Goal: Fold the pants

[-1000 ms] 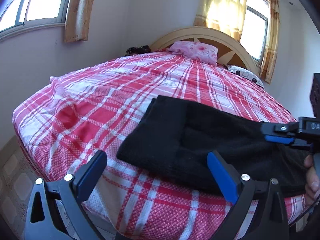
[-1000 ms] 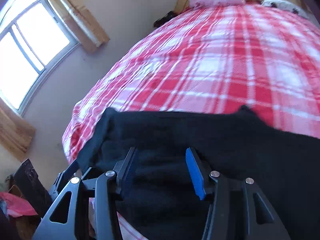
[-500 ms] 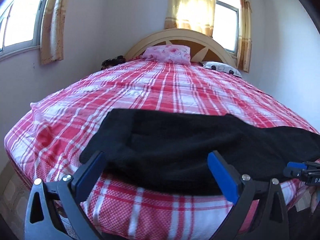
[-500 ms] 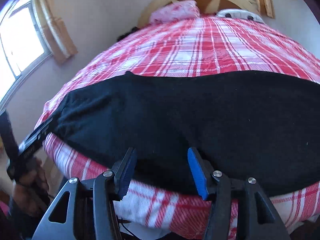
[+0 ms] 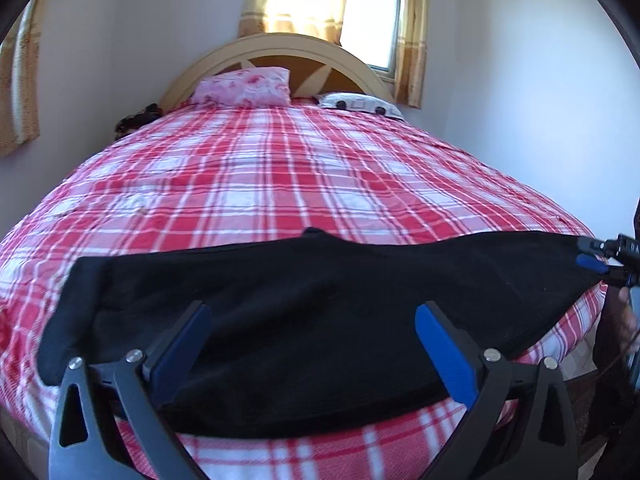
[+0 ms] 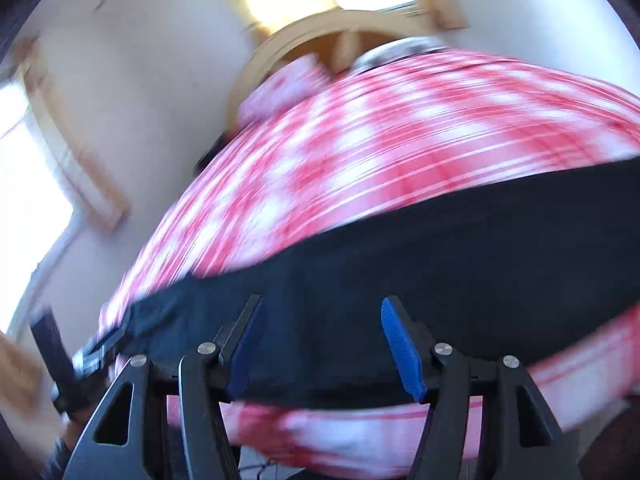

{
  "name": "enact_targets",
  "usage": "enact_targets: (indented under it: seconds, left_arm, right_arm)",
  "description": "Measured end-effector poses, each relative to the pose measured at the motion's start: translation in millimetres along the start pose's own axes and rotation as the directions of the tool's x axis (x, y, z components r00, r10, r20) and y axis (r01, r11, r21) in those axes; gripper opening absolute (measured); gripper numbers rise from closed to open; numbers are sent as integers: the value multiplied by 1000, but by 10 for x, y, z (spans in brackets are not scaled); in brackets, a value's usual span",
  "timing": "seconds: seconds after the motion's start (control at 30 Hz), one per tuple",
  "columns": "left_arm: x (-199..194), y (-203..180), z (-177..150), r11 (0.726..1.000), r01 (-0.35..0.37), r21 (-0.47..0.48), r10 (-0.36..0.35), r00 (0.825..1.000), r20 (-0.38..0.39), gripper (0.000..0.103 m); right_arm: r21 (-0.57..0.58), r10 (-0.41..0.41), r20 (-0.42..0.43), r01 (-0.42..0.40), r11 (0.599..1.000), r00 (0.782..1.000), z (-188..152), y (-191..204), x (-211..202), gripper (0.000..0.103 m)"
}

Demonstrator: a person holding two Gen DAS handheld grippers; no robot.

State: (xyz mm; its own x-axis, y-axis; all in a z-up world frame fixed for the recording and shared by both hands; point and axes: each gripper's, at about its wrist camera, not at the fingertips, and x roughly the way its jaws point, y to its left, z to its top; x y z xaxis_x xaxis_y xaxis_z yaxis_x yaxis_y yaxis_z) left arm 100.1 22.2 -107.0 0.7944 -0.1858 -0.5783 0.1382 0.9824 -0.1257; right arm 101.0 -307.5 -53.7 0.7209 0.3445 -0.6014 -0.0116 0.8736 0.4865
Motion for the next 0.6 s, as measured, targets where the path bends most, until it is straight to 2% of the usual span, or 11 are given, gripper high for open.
enact_targets:
  seconds: [0.03, 0.1, 0.17, 0.23, 0.33, 0.4, 0.53, 0.6]
  left_arm:
    - [24, -54, -1, 1000, 5, 8, -5, 1000, -5, 103]
    - [135, -203, 13, 1000, 19, 24, -18, 999, -31, 103]
    - [207, -315, -11, 999, 29, 29, -28, 998, -49, 103]
    - [289, -425, -41, 999, 23, 38, -20, 998, -64, 103]
    - [356, -529, -115, 999, -2, 36, 5, 997, -71, 103]
    - [391, -561, -164, 1000, -7, 22, 8, 997, -77, 103]
    - [412, -633, -224, 998, -40, 45, 43, 997, -68, 103]
    - [427, -673, -252, 996, -61, 66, 65, 996, -66, 103]
  right_arm:
    - [47, -30, 22, 29, 999, 999, 71, -214, -114, 61]
    - [150, -149, 65, 138, 979, 987, 223, -754, -395, 61]
    - [257, -269, 104, 235, 937, 958, 319, -1308, -690, 61]
    - [337, -363, 93, 313, 888, 927, 350, -1782, -896, 61]
    - [433, -377, 99, 301, 849, 921, 330, -2309, -1078, 61]
    - [457, -389, 98, 306, 835, 916, 311, -2509, -1134, 61]
    - [443, -323, 83, 255, 860, 943, 446, -2724, -1001, 61]
    - [411, -312, 85, 252, 876, 946, 541, -2734, -886, 61]
